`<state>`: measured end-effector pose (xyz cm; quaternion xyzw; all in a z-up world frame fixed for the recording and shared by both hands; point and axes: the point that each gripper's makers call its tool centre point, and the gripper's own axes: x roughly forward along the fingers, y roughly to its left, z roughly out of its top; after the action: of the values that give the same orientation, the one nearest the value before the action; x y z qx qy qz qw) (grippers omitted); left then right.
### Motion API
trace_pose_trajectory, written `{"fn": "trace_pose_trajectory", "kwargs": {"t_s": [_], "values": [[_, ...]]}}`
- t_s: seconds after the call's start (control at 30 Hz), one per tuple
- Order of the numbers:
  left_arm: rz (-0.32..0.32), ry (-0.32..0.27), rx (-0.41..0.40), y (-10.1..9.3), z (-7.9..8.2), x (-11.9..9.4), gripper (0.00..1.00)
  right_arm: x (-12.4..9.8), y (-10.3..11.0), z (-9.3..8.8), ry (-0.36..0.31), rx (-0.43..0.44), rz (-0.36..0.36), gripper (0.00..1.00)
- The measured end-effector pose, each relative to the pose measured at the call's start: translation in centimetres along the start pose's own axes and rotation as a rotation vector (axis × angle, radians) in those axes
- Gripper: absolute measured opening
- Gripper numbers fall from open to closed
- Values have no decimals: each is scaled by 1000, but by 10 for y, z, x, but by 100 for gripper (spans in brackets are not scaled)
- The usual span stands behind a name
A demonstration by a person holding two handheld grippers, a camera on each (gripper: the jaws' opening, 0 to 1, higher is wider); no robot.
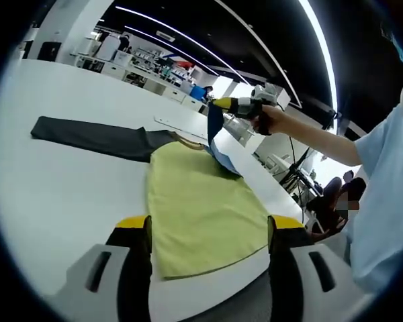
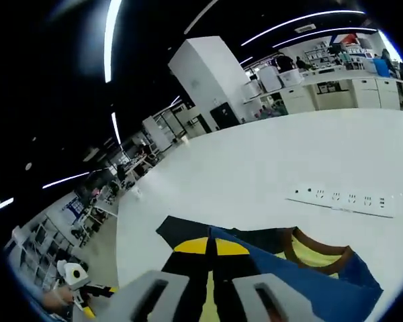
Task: Fold the garment on the visible template until the final outline fits inside the template.
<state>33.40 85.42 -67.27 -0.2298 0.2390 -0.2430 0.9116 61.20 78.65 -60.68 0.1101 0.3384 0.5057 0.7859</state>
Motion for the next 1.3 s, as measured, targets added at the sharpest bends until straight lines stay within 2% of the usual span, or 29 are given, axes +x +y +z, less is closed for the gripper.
{"fn": "trace_pose_trajectory", "kwargs": {"t_s": [0.07,0.2,0.4,0.87,0.97,1.0,1.03,1.07,1.1,1.17,1.2,1.3], "values": [[5,-1,-4,1,0,0,67,14,1,-6,30,-8,1,0],[10,8,-6,3,-3,1,67,45,-16,-33,107,1,-24,0],[21,16,-9,7,-5,1,67,76,-29,-64,177,22,-58,0],[32,26,-19,12,-8,2,66,102,-20,-93,240,40,-53,0],[35,22,-19,12,-8,2,66,105,-9,-92,226,24,-9,2],[35,20,-20,13,-7,2,66,106,-2,-91,219,15,25,4],[34,19,-22,13,-7,2,66,105,1,-91,223,11,30,8],[34,18,-21,13,-7,2,66,105,1,-83,183,-49,24,16],[34,18,-19,13,-7,1,66,104,2,-79,164,-82,19,32],[28,19,-17,11,-7,1,66,99,-1,-80,172,-124,-3,51],[28,19,-16,11,-7,1,66,94,-5,-81,187,-162,-20,55],[23,16,-14,10,-7,2,66,85,-13,-86,203,-166,-29,51]]}}
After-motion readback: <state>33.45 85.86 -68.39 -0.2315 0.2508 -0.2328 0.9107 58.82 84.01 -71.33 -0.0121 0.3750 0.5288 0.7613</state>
